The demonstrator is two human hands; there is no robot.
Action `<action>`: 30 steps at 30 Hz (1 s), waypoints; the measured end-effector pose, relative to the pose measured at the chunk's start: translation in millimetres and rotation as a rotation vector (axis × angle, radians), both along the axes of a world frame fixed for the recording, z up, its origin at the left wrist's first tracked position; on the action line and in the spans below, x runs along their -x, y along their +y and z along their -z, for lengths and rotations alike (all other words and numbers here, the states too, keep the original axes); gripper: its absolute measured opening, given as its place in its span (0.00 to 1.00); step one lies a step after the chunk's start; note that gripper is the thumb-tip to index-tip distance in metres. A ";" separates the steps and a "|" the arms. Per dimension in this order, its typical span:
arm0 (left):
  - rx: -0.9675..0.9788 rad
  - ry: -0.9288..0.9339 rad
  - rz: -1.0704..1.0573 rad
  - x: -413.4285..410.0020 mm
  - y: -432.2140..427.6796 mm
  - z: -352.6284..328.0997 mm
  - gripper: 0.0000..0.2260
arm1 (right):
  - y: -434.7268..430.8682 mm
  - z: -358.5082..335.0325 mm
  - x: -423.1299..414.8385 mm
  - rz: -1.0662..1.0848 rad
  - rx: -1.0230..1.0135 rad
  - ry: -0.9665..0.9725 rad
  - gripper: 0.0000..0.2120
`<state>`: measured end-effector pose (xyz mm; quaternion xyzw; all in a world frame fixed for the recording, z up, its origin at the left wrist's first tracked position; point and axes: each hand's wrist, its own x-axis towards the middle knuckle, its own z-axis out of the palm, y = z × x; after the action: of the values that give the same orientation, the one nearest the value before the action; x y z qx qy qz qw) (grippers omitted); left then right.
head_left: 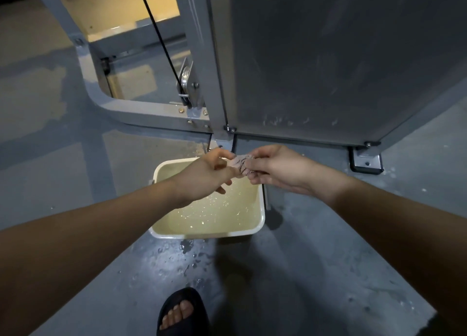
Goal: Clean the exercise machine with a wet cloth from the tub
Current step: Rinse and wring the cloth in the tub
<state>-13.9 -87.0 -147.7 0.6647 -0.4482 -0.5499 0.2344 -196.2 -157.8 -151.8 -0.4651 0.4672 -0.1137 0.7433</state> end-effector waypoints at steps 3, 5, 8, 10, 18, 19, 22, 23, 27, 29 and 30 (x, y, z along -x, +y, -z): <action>0.027 0.188 -0.063 10.0 -11.2 -0.1 0.10 | -4.4 -4.0 18.7 0.039 0.041 0.009 0.14; 0.009 0.284 -0.105 22.1 -20.3 0.4 0.11 | -5.8 -5.1 30.4 0.036 0.135 0.070 0.14; 0.005 0.328 -0.116 49.8 -32.3 -2.8 0.16 | -7.1 -9.9 51.1 0.005 0.266 0.172 0.11; -0.002 0.304 -0.143 65.8 -41.1 0.5 0.18 | -7.3 -13.6 63.8 0.034 0.243 0.148 0.10; 0.021 0.334 -0.070 96.4 -55.1 4.3 0.21 | -10.5 -8.6 95.6 0.188 0.245 0.200 0.04; 0.030 0.304 -0.065 95.6 -56.7 5.8 0.18 | -13.2 -8.0 99.0 0.230 0.259 0.223 0.06; 0.029 0.188 0.024 83.8 -62.6 7.9 0.13 | -23.7 -5.1 110.0 0.358 0.321 0.308 0.09; 0.009 0.149 0.065 81.9 -63.8 8.2 0.15 | -25.5 -4.5 111.6 0.363 0.340 0.345 0.09; -0.017 0.190 0.080 82.6 -62.0 11.2 0.17 | -23.0 -4.8 102.6 0.267 0.372 0.346 0.08; 0.019 0.203 0.058 83.1 -59.5 12.1 0.17 | -22.5 -2.7 96.3 0.206 0.363 0.310 0.09; 0.035 0.205 0.025 82.5 -59.4 12.4 0.16 | -22.2 -2.9 93.4 0.208 0.365 0.304 0.08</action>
<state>-96.5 -146.5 -160.1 0.5950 -0.4397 -0.6101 0.2836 -289.6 -180.0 -148.9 -0.5527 0.5906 -0.2010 0.5525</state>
